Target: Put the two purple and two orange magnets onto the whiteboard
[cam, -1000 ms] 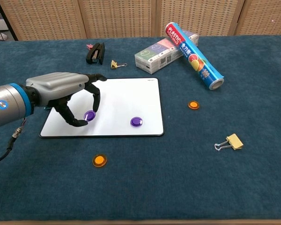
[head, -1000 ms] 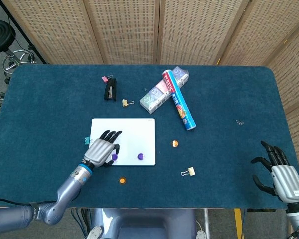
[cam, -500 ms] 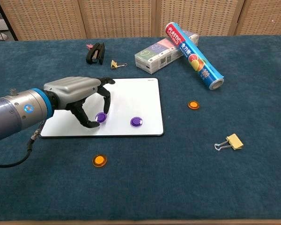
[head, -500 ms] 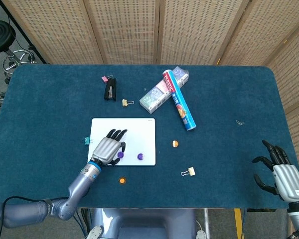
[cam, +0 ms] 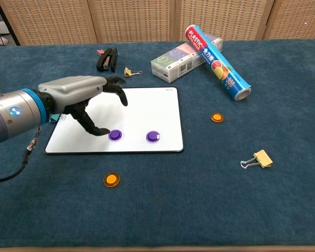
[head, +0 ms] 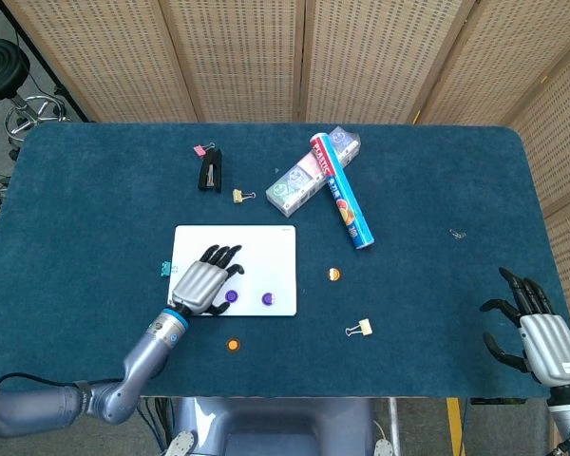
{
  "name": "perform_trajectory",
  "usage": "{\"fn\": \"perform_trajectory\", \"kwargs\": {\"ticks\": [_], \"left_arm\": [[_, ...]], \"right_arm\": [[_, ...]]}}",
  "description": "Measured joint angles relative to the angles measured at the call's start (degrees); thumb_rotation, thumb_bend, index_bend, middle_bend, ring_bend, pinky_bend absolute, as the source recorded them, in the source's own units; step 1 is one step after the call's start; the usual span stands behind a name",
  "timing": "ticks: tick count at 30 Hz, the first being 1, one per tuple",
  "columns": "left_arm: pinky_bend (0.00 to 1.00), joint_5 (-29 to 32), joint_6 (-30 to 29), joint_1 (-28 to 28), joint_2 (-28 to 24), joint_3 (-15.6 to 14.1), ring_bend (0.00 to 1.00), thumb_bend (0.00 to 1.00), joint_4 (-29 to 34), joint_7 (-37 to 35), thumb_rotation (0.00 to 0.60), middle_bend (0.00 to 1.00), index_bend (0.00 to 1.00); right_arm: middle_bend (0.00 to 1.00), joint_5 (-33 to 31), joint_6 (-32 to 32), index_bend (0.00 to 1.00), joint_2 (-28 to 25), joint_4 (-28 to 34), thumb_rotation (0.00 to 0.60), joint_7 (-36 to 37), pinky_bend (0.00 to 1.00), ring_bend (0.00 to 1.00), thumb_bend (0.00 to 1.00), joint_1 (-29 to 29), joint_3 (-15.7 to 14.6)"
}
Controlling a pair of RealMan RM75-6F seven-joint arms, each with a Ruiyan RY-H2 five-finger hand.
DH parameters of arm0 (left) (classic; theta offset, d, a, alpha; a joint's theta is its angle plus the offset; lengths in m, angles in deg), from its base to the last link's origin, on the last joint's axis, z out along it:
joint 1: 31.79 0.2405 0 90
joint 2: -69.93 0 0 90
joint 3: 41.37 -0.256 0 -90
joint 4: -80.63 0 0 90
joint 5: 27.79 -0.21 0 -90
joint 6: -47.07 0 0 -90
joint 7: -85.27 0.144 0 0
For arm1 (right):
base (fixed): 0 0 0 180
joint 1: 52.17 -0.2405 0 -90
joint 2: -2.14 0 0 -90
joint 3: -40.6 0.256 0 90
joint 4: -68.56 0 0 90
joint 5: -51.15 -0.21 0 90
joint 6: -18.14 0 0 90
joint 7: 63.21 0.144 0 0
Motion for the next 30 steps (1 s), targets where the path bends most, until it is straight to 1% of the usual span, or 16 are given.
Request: {"fn": "perform_trajectory", "kwargs": {"ticks": [2, 6, 9, 11, 16, 22, 27, 30], "left_arm": [[0.00, -1.7, -1.3, 0.8, -2.0, -0.2, 0.00, 0.25, 1.8, -1.1, 0.600, 0.00, 0.26], [0.00, -7.1, -5.5, 3.8, -8.0, -1.3, 0.00, 0.22, 6.1, -4.5, 0.600, 0.00, 0.21], [0.00, -12.1, -9.1, 6.5, -12.7, -2.8, 0.00, 0.12, 8.2, -8.2, 0.600, 0.00, 0.15], [0.00, -15.2, -11.7, 8.3, -15.4, -3.8, 0.00, 0.09, 8.8, -10.6, 0.600, 0.00, 0.11], [0.00, -22.1, -19.6, 14.3, -20.4, -6.8, 0.00, 0.07, 8.5, -18.3, 0.600, 0.00, 0.07], [0.00, -24.7, -27.0, 21.3, -25.9, -9.7, 0.00, 0.07, 8.4, -21.7, 0.600, 0.00, 0.03], [0.00, -27.0, -31.8, 25.5, -28.9, -11.2, 0.00, 0.07, 9.2, -24.0, 0.600, 0.00, 0.03], [0.00, -28.1, -33.9, 27.4, -29.4, -11.5, 0.00, 0.07, 8.9, -24.2, 0.600, 0.00, 0.03]], "right_arm": [[0.00, 0.0, -0.2, 0.37, 0.1, -0.1, 0.600, -0.3, 0.00, 0.00, 0.41, 0.0, 0.0], [0.00, 0.7, -0.5, 0.33, 0.7, -0.1, 0.600, -1.1, 0.00, 0.00, 0.41, -0.4, -0.1], [0.00, 1.4, -1.1, 0.30, 1.5, -0.3, 0.600, -2.0, 0.00, 0.00, 0.41, -0.9, -0.2], [0.00, 1.8, -2.1, 0.28, 1.9, -0.2, 0.600, -3.0, 0.00, 0.00, 0.41, -1.7, -0.2], [0.00, 2.0, -6.0, 0.26, 3.1, 0.6, 0.600, -8.0, 0.00, 0.00, 0.41, -4.6, 0.5], [0.00, 0.3, -14.2, 0.25, 5.4, 2.7, 0.600, -14.8, 0.00, 0.00, 0.41, -10.7, 3.0], [0.00, -5.2, -21.9, 0.25, 10.0, 3.2, 0.600, -20.7, 0.00, 0.00, 0.41, -17.0, 6.3], [0.00, -9.3, -25.8, 0.26, 13.8, 2.6, 0.600, -24.6, 0.00, 0.00, 0.41, -20.8, 8.1]]}}
